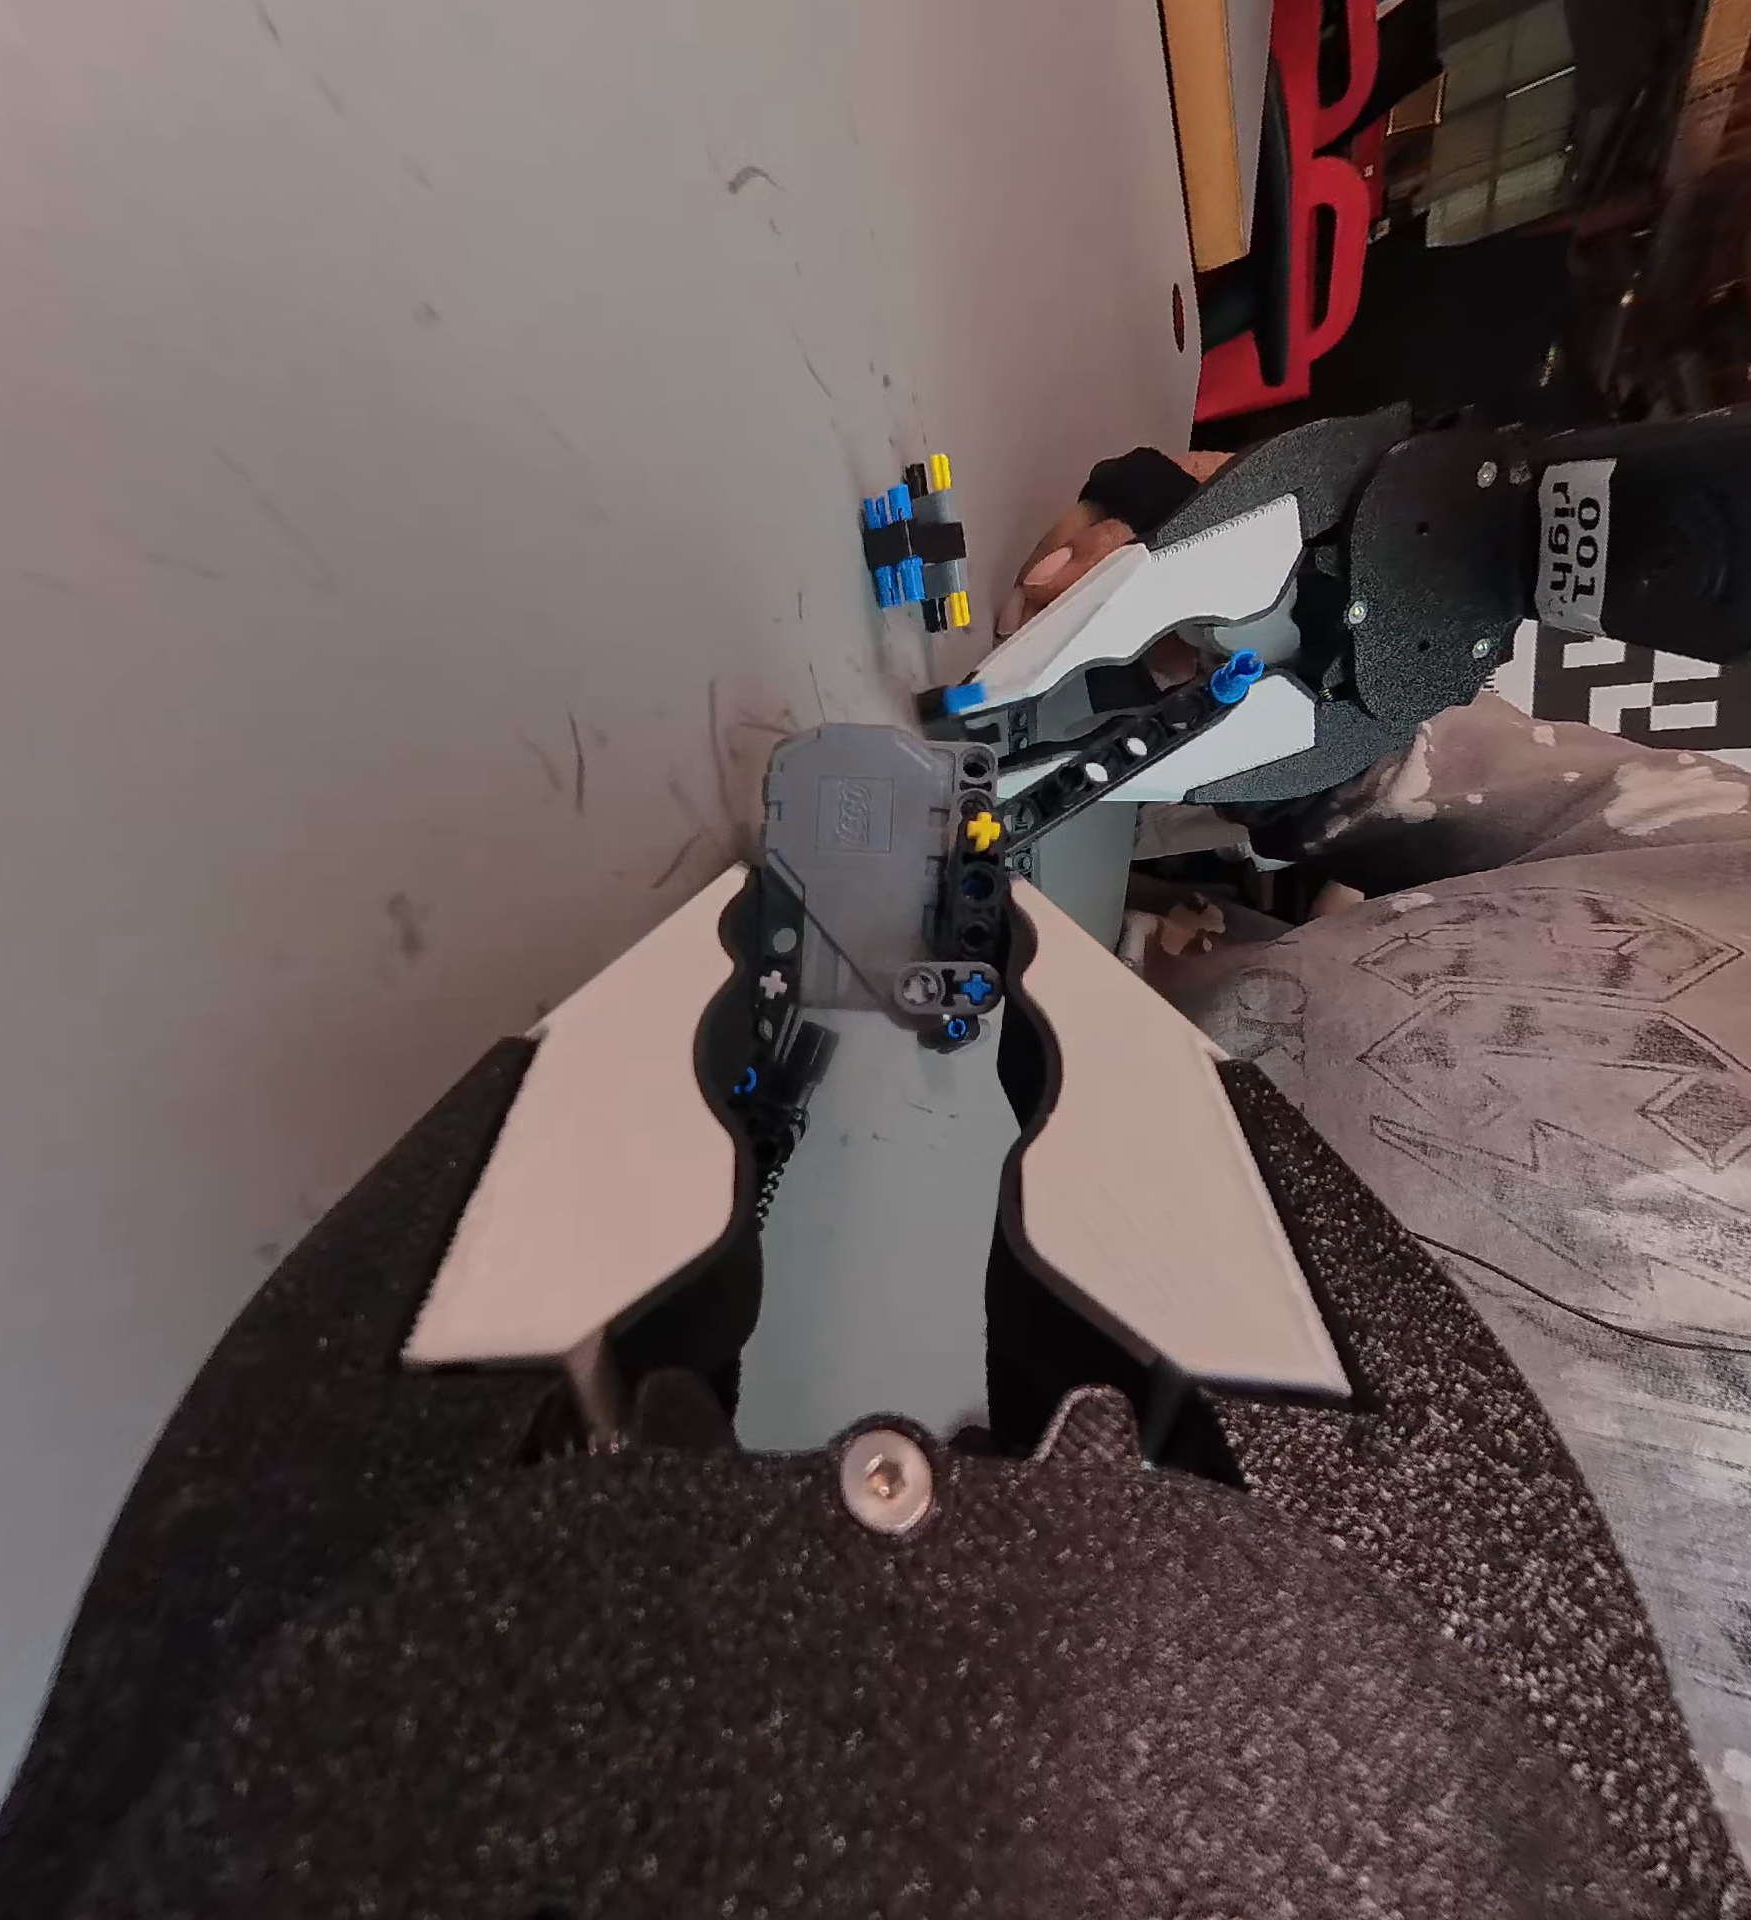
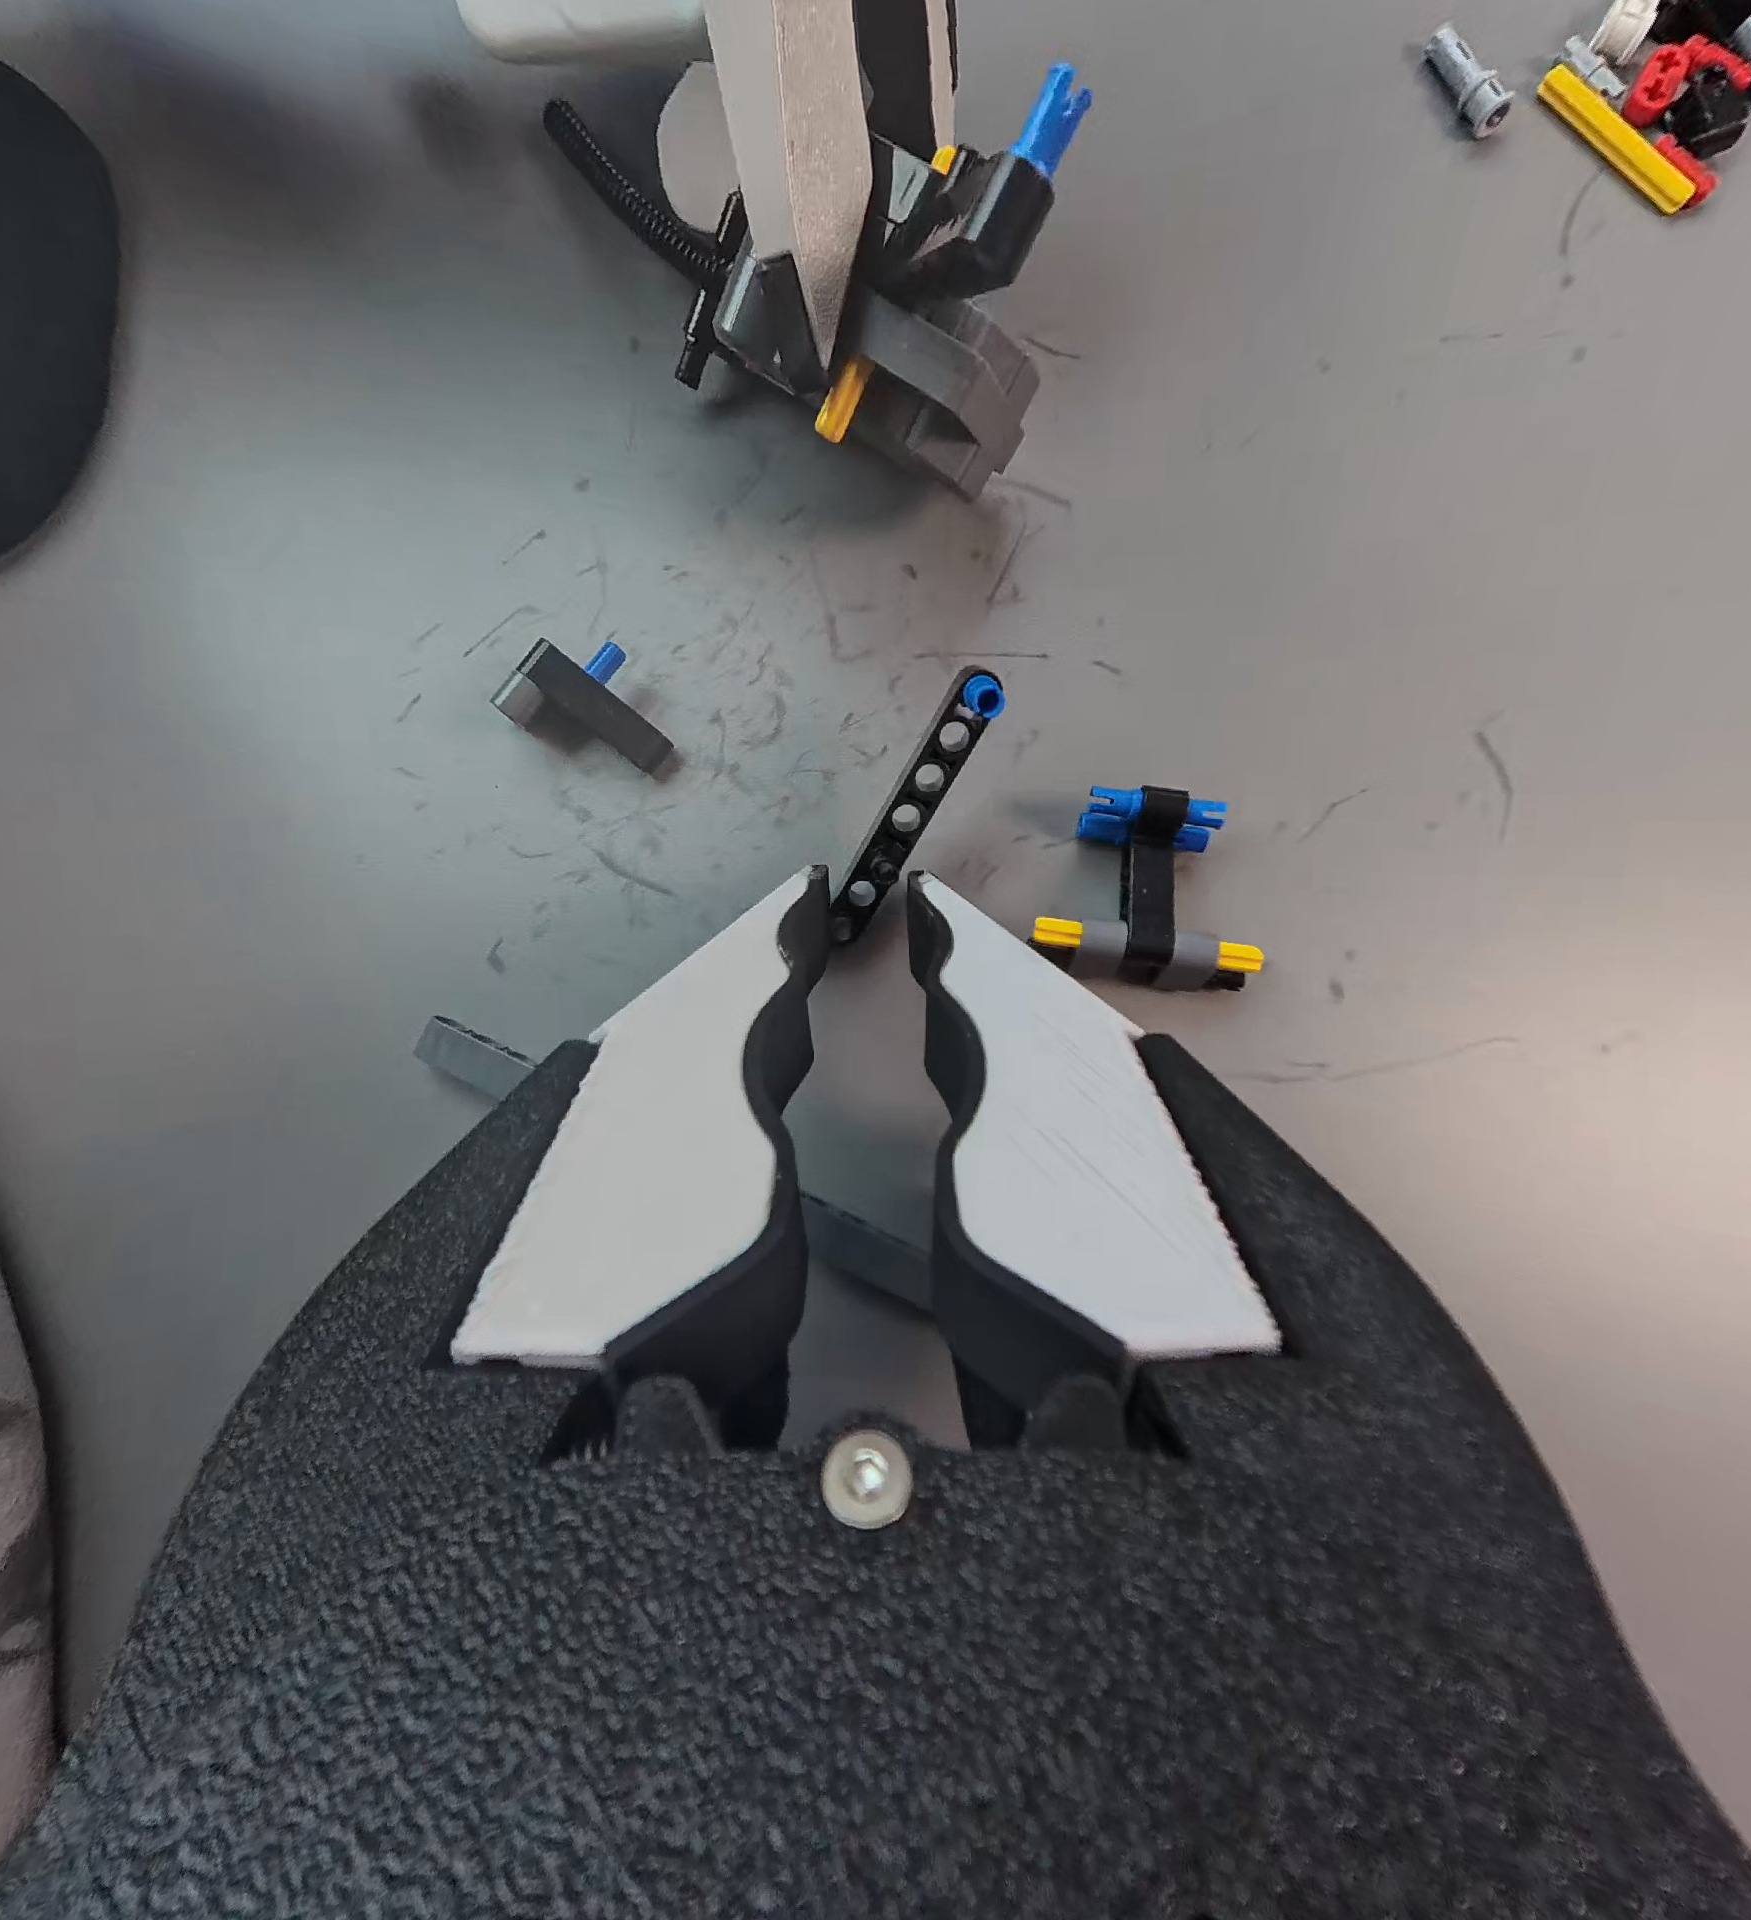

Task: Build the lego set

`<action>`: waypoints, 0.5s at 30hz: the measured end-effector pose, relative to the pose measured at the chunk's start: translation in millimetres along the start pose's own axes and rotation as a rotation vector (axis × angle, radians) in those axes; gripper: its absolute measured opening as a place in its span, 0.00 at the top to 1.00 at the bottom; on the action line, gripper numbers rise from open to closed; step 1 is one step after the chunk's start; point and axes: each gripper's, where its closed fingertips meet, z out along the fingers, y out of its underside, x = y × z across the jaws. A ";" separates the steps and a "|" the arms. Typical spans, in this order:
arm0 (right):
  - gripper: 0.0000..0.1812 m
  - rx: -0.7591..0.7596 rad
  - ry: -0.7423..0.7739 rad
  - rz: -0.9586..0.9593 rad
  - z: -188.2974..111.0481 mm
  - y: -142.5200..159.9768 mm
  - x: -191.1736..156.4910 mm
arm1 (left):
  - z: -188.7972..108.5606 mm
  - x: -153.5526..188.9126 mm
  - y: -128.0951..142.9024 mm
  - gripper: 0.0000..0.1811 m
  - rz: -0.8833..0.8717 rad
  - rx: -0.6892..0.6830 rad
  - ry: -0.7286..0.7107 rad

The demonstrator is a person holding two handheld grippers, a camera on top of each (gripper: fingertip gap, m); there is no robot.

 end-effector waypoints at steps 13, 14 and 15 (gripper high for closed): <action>0.80 0.105 -0.026 -0.163 -24.0 -35.2 12.3 | -3.7 0.5 -3.8 0.72 0.014 0.002 -0.007; 0.77 0.129 -0.018 -0.211 -24.1 -43.1 17.4 | -4.0 0.4 -3.9 0.72 0.019 -0.005 -0.006; 0.75 0.137 -0.012 -0.258 -20.3 -48.3 23.9 | -4.1 0.4 -3.8 0.72 0.024 -0.013 -0.003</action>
